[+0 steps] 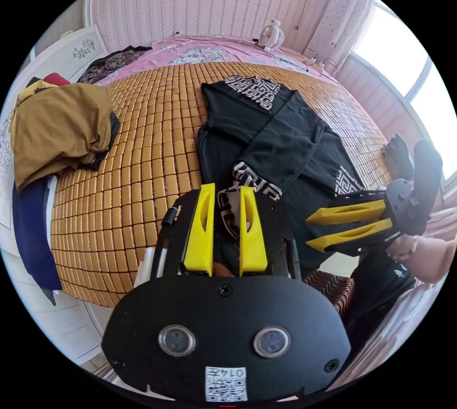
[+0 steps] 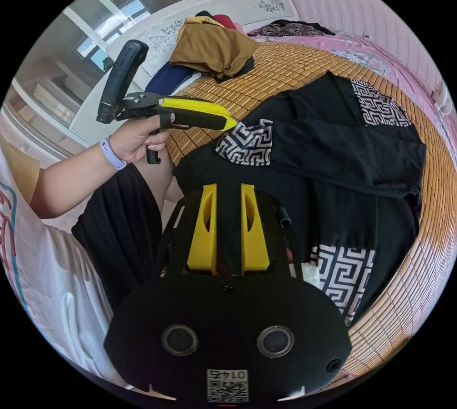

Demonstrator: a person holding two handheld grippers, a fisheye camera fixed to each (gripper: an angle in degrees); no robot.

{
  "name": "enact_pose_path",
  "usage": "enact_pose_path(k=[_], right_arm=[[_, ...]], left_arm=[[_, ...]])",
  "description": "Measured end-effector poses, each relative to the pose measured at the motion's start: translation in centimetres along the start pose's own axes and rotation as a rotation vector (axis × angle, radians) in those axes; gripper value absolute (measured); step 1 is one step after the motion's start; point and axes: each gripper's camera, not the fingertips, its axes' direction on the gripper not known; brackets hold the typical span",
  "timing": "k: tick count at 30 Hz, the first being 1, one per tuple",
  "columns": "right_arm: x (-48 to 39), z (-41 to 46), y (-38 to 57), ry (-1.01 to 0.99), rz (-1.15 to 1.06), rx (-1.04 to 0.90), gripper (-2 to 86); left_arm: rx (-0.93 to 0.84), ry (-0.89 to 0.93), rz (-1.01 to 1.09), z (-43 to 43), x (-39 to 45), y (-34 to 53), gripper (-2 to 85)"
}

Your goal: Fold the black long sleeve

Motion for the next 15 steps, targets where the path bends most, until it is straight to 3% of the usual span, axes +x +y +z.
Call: enact_pose_path(k=[3,8,12,15], right_arm=[[-2.1,1.9,-3.0,0.050,-0.111,-0.028,8.4],[-3.4,5.7,-7.6,0.144,-0.134,-0.066,8.5],[-2.6,7.6,-8.8,0.171,-0.117,-0.117,4.8],[-2.2,6.4,-9.0,0.155,-0.134,-0.096,1.2]], left_arm=[[-0.043,0.029,0.100,-0.2,-0.4,-0.6,8.7],[-0.105,0.061,0.080,0.8,-1.3,-0.8,7.9],[-0.215,-0.002,0.038,2.8,-1.2,-1.1,0.4],[-0.165,-0.028,0.026,1.4,-1.3,-0.9,-0.7]])
